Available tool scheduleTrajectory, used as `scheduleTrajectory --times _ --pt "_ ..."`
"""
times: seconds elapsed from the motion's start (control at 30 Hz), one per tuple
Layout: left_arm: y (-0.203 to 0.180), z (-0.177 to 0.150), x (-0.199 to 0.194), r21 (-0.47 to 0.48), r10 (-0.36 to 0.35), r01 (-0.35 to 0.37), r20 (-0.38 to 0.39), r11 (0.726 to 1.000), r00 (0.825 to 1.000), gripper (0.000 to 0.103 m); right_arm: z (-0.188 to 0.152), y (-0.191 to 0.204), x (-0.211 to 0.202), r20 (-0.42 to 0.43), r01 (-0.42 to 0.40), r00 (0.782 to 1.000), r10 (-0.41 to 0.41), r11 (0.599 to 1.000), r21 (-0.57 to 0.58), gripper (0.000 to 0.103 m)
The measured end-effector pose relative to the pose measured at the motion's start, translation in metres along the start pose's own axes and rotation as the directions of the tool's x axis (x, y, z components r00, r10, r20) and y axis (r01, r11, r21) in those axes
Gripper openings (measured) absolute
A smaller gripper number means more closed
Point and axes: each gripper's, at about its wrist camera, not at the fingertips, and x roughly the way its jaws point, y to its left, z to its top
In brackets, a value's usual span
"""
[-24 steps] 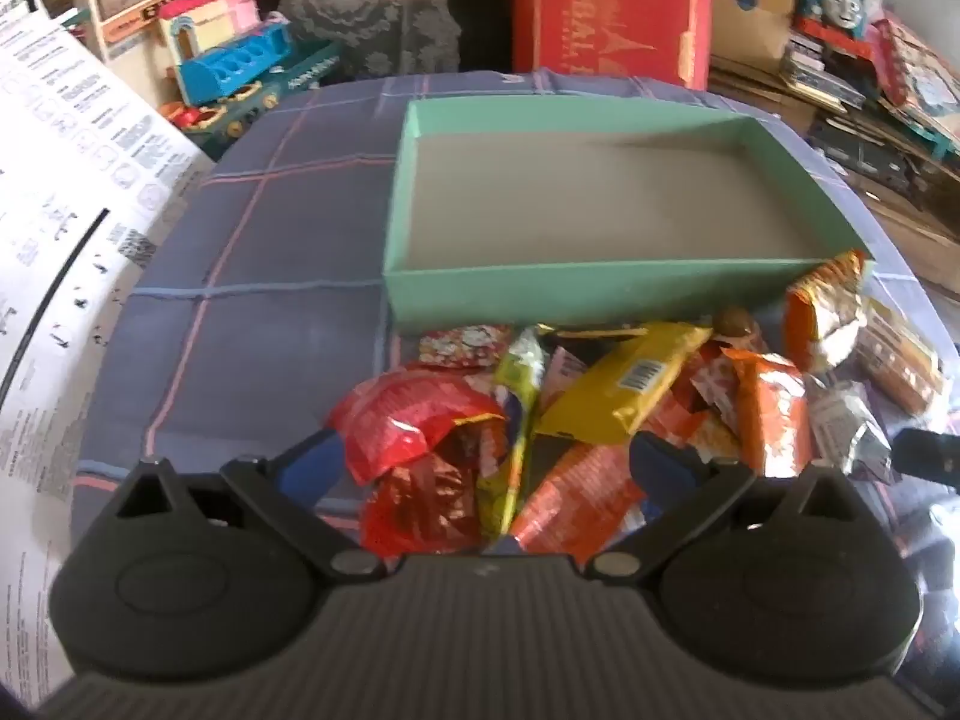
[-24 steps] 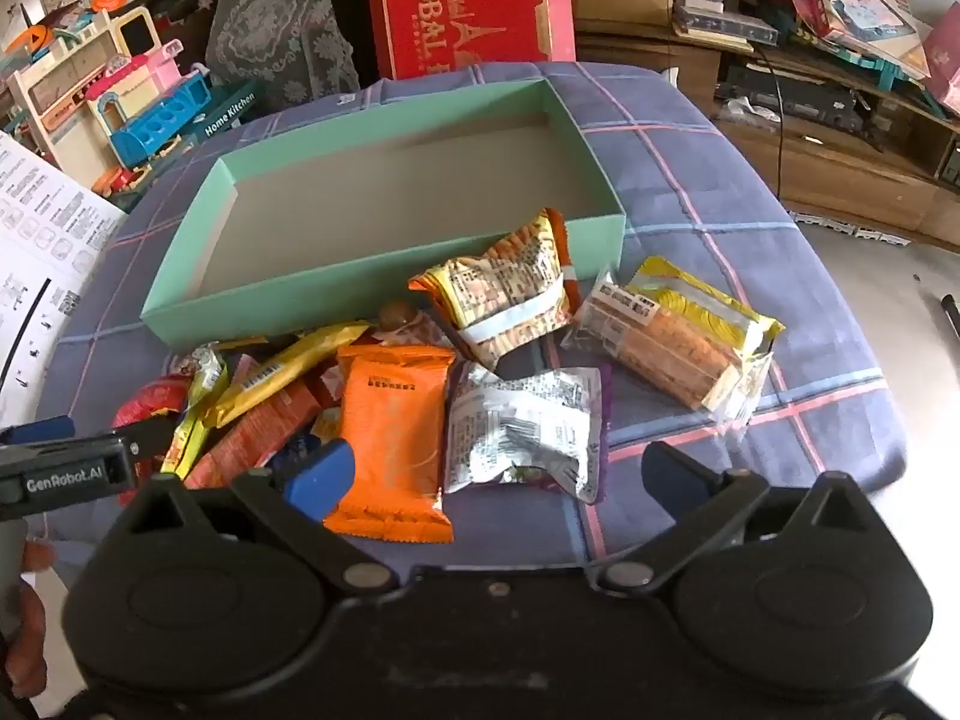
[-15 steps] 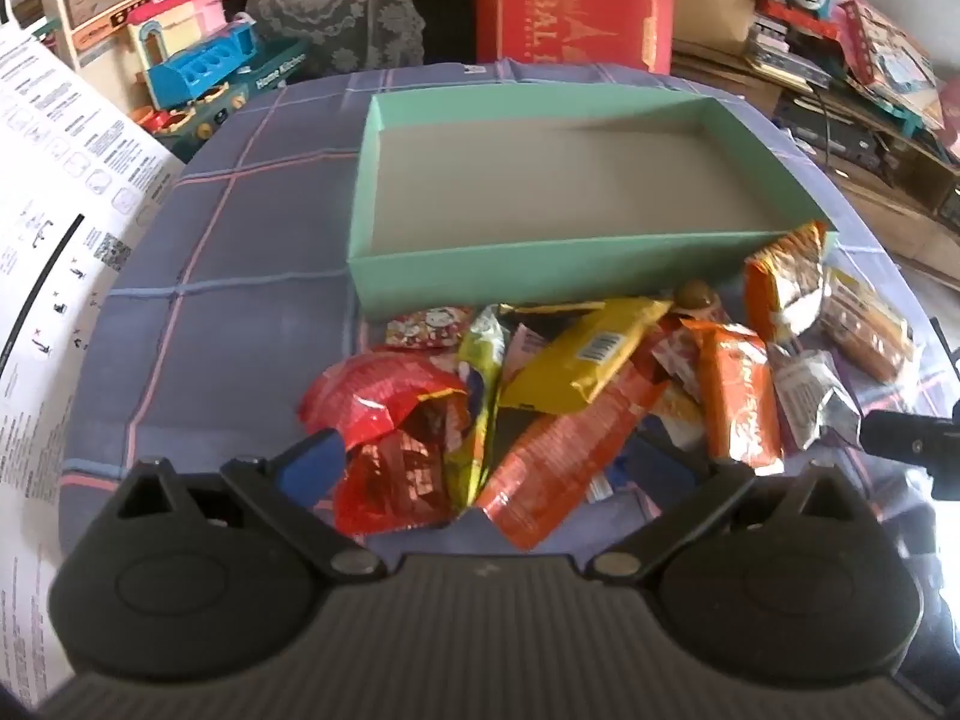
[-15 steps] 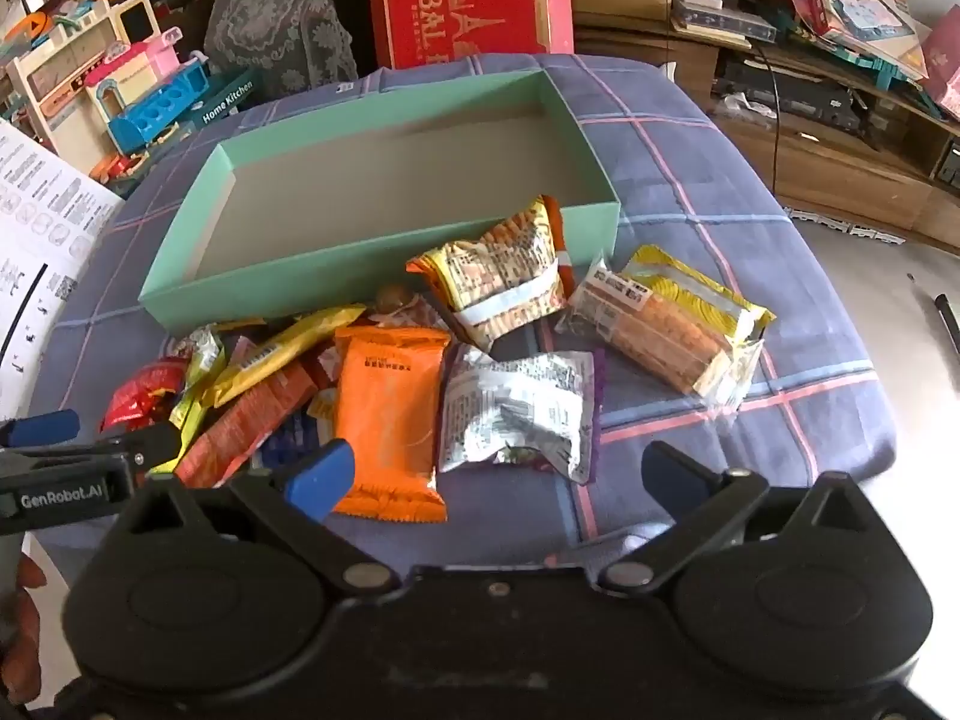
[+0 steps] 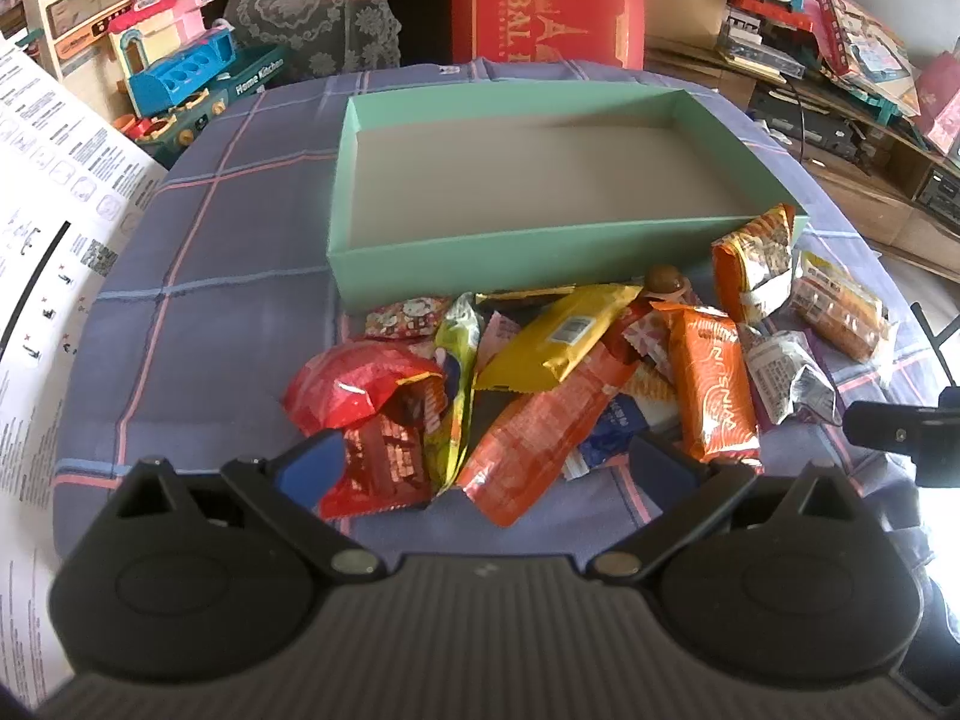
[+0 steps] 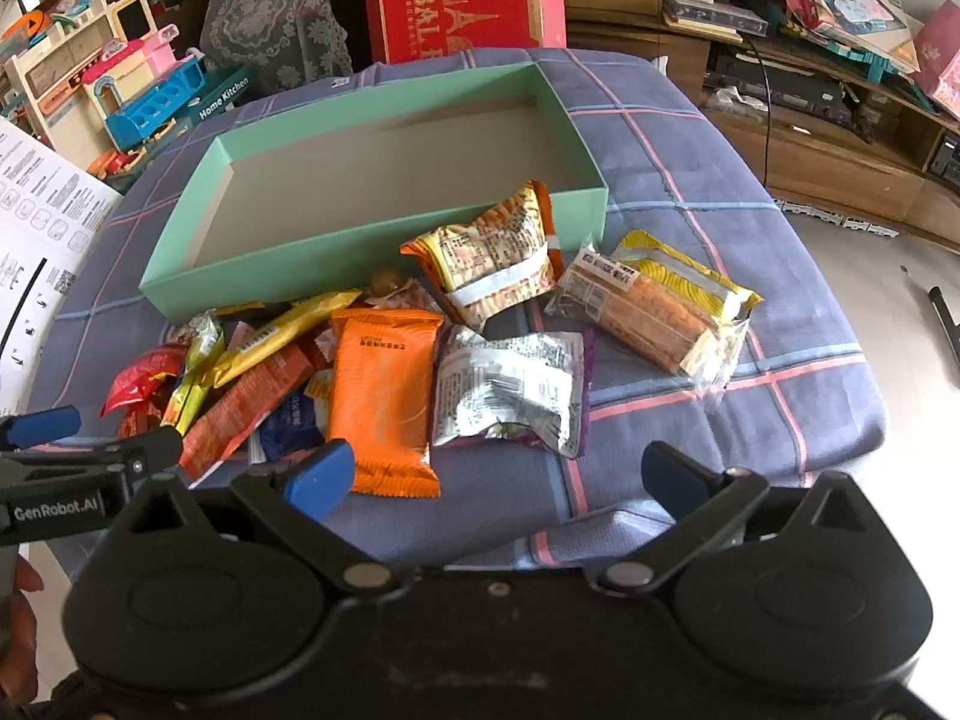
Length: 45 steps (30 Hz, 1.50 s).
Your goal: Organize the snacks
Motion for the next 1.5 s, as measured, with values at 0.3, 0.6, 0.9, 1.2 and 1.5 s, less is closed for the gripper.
scheduleTrajectory --times 0.3,0.6,0.9,1.2,1.5 --pt "0.002 -0.002 0.002 -0.006 0.002 -0.002 -0.014 1.0 1.0 0.103 0.002 0.001 0.001 -0.01 0.003 1.0 -0.002 1.0 0.006 0.103" --pt "0.0 -0.003 0.007 0.0 0.005 -0.005 -0.032 1.0 0.999 0.103 0.001 -0.001 0.004 -0.028 0.002 1.0 -0.002 1.0 0.022 0.103" --pt "0.0 -0.005 0.013 -0.001 0.002 -0.002 -0.052 1.0 0.999 0.103 0.0 -0.002 0.007 -0.041 -0.01 0.999 0.011 0.999 0.034 0.103" --pt "-0.002 -0.007 0.021 0.009 -0.001 0.002 -0.076 1.0 0.997 0.103 0.0 -0.003 0.013 -0.056 -0.046 0.997 0.049 0.998 0.045 0.103" --pt "0.016 -0.005 0.034 -0.021 -0.048 0.047 -0.053 0.999 0.997 0.102 -0.003 -0.002 0.017 0.01 -0.095 0.995 0.095 0.995 0.001 0.103"
